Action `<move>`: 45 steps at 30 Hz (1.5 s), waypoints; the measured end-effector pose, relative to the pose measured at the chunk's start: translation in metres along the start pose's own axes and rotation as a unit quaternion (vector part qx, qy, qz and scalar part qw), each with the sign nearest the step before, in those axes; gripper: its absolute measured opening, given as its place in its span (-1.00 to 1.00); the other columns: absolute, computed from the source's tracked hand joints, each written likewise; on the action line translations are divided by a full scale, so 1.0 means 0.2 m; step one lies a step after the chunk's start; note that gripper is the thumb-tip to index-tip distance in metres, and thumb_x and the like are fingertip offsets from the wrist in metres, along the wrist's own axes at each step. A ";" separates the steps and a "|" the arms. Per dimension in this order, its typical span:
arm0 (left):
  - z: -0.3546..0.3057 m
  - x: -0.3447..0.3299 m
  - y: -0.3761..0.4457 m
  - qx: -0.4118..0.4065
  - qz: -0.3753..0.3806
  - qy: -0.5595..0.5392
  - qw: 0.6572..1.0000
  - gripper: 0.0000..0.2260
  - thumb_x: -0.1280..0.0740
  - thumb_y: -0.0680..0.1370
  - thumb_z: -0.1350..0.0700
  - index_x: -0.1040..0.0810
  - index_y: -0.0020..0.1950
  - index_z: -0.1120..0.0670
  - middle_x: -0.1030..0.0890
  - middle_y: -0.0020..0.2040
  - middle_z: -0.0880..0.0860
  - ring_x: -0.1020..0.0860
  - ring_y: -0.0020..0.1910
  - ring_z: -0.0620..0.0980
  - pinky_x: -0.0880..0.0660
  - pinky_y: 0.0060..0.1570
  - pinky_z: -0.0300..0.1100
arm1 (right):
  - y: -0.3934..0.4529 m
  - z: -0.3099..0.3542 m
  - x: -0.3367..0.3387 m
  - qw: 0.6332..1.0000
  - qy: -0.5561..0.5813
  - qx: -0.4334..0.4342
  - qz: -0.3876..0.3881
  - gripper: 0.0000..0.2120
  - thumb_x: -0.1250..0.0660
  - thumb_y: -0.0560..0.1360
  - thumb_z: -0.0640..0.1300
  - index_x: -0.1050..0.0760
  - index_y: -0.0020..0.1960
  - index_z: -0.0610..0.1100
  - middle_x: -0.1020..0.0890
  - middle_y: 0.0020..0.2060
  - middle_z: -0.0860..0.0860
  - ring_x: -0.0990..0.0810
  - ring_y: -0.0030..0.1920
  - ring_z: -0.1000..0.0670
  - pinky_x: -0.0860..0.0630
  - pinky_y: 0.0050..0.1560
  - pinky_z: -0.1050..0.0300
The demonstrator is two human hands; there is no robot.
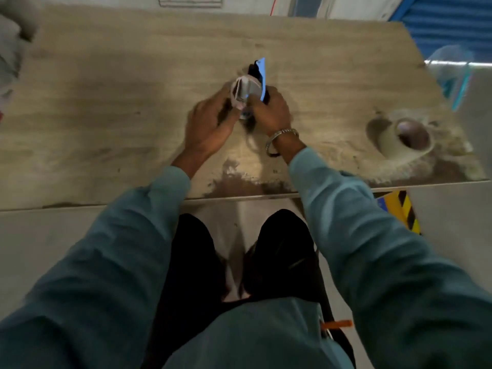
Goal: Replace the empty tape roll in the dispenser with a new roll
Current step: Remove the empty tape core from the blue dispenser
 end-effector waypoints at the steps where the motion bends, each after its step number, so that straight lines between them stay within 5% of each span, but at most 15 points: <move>1: -0.03 0.01 -0.04 0.005 0.010 -0.003 1.000 -0.58 -0.22 0.65 -0.28 -0.45 0.49 -0.22 -0.71 0.21 -0.11 -0.67 0.19 -0.06 -0.58 0.18 -0.02 | -0.03 0.01 0.01 1.000 -0.004 0.003 -0.002 -0.67 -0.36 0.57 0.04 -0.60 0.23 -0.13 -0.70 0.09 -0.10 -0.66 0.11 -0.15 -0.41 -0.10 0.15; 3: -0.06 0.03 -0.15 0.025 0.025 -0.058 0.998 -0.61 -0.26 0.63 -0.27 -0.53 0.41 -0.19 -0.71 0.21 -0.12 -0.66 0.20 -0.07 -0.57 0.22 0.04 | -0.12 0.00 0.04 1.000 0.006 0.009 -0.014 -0.66 -0.33 0.57 0.03 -0.61 0.25 -0.13 -0.71 0.12 -0.13 -0.65 0.16 -0.19 -0.32 -0.12 0.20; 7: -0.06 0.03 -0.34 0.103 0.024 -0.177 0.979 -0.67 -0.39 0.60 -0.18 -0.59 0.32 -0.11 -0.72 0.12 -0.11 -0.67 0.11 -0.15 -0.60 0.21 -0.01 | -0.32 -0.08 0.10 0.999 0.043 0.013 -0.015 -0.62 -0.36 0.51 0.04 -0.65 0.25 -0.10 -0.73 0.13 -0.13 -0.67 0.16 -0.16 -0.48 0.08 0.13; 13: -0.04 0.09 -0.39 0.110 -0.106 -0.174 0.973 -0.75 -0.39 0.61 -0.06 -0.62 0.19 0.07 -0.60 0.09 0.00 -0.59 0.00 -0.20 -0.58 0.16 -0.06 | -0.46 -0.19 0.12 0.993 0.085 0.078 0.014 -0.75 -0.43 0.47 -0.16 -0.75 0.12 -0.10 -0.75 -0.14 0.05 -0.71 -0.08 0.06 -0.59 -0.03 0.14; 17: -0.01 0.13 -0.39 0.112 -0.188 -0.211 0.953 -0.61 -0.42 0.58 -0.05 -0.52 0.34 0.09 -0.51 0.13 0.05 -0.54 0.05 -0.15 -0.52 0.07 -0.25 | -0.41 -0.23 0.09 0.978 0.168 0.093 0.078 -0.66 -0.39 0.34 -0.23 -0.76 0.08 -0.17 -0.78 -0.06 -0.04 -0.75 -0.05 0.01 -0.69 0.02 0.04; 19: 0.00 0.11 -0.36 0.108 -0.148 -0.224 0.957 -0.50 -0.43 0.58 0.03 -0.42 0.50 0.04 -0.53 0.26 0.11 -0.53 0.18 -0.15 -0.49 0.12 -0.34 | -0.36 -0.23 0.09 0.970 0.180 0.117 0.113 -0.66 -0.41 0.38 -0.34 -0.73 0.14 -0.22 -0.77 0.01 -0.12 -0.76 -0.01 -0.04 -0.68 0.00 0.09; 21: -0.01 0.07 -0.35 0.099 -0.076 -0.214 0.969 -0.48 -0.43 0.59 -0.02 -0.39 0.53 -0.10 -0.60 0.30 0.04 -0.59 0.25 -0.04 -0.56 0.20 -0.18 | -0.31 -0.25 0.11 0.970 0.176 0.120 0.120 -0.68 -0.50 0.42 -0.38 -0.71 0.16 -0.26 -0.76 0.01 -0.14 -0.74 -0.09 0.05 -0.63 -0.11 0.21; 23: -0.04 0.04 -0.35 0.082 -0.022 -0.155 0.984 -0.61 -0.39 0.60 -0.12 -0.53 0.42 -0.13 -0.68 0.18 -0.09 -0.66 0.17 -0.04 -0.62 0.18 0.04 | -0.26 -0.27 0.12 0.973 0.192 0.096 0.089 -0.64 -0.60 0.40 -0.29 -0.69 0.19 -0.24 -0.76 -0.01 -0.11 -0.72 -0.10 0.09 -0.62 -0.08 0.22; 26: -0.06 0.04 -0.35 0.054 -0.024 -0.077 0.995 -0.69 -0.33 0.62 -0.14 -0.63 0.27 -0.03 -0.70 0.16 -0.08 -0.67 0.14 -0.06 -0.60 0.15 0.04 | -0.27 -0.31 0.18 0.966 0.255 0.049 -0.006 -0.57 -0.65 0.37 -0.09 -0.67 0.19 -0.17 -0.73 0.04 -0.10 -0.72 0.04 -0.01 -0.65 0.10 0.11; 30: -0.07 0.04 -0.34 0.050 -0.043 -0.133 0.989 -0.78 -0.41 0.63 -0.03 -0.65 0.22 0.01 -0.71 0.14 -0.08 -0.67 0.13 -0.08 -0.60 0.18 0.04 | -0.50 -0.30 0.23 0.960 0.259 0.018 -0.100 -0.47 -0.68 0.32 -0.01 -0.55 0.18 -0.11 -0.63 0.01 0.04 -0.67 -0.03 0.14 -0.60 0.01 0.24; 34: -0.04 0.04 -0.36 0.048 0.040 -0.193 0.979 -0.65 -0.38 0.62 -0.06 -0.60 0.38 0.01 -0.67 0.29 -0.03 -0.63 0.27 -0.10 -0.57 0.32 0.01 | -0.62 -0.25 0.17 0.981 0.157 0.072 -0.087 -0.25 -0.74 0.14 0.15 -0.41 0.15 0.01 -0.64 0.01 0.06 -0.69 -0.01 0.08 -0.63 0.03 0.15; 37: 0.00 0.04 -0.38 0.049 0.112 -0.229 0.966 -0.53 -0.40 0.59 -0.03 -0.49 0.49 0.04 -0.62 0.36 0.02 -0.61 0.32 -0.02 -0.53 0.39 0.03 | -0.61 -0.23 0.15 0.990 0.076 0.099 -0.063 -0.18 -0.75 0.14 0.16 -0.38 0.22 -0.01 -0.63 0.08 0.06 -0.66 0.04 0.14 -0.58 0.03 0.29; 41: -0.02 0.07 -0.39 0.075 0.059 -0.210 0.973 -0.65 -0.51 0.52 0.06 -0.56 0.27 0.01 -0.71 0.15 0.04 -0.70 0.16 0.02 -0.60 0.26 0.15 | -0.57 -0.21 0.14 0.991 0.062 0.102 -0.054 -0.20 -0.72 0.17 0.09 -0.36 0.26 0.06 -0.63 0.14 0.08 -0.65 0.09 0.10 -0.61 0.09 0.17; 45: -0.03 0.10 -0.40 0.085 0.010 -0.176 0.981 -0.68 -0.56 0.50 0.24 -0.60 0.16 -0.01 -0.73 0.02 -0.04 -0.70 -0.01 -0.25 -0.65 0.14 -0.14 | -0.60 -0.22 0.12 0.991 0.025 0.096 -0.087 -0.16 -0.59 0.16 0.27 -0.43 0.32 -0.03 -0.53 0.18 -0.02 -0.57 0.20 -0.06 -0.58 0.22 -0.03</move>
Point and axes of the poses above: each hand's wrist, its own y-axis towards the middle knuckle, its own x-axis out of the back of the hand, z = x × y, the point moved 6 cm from there along y, towards the middle knuckle
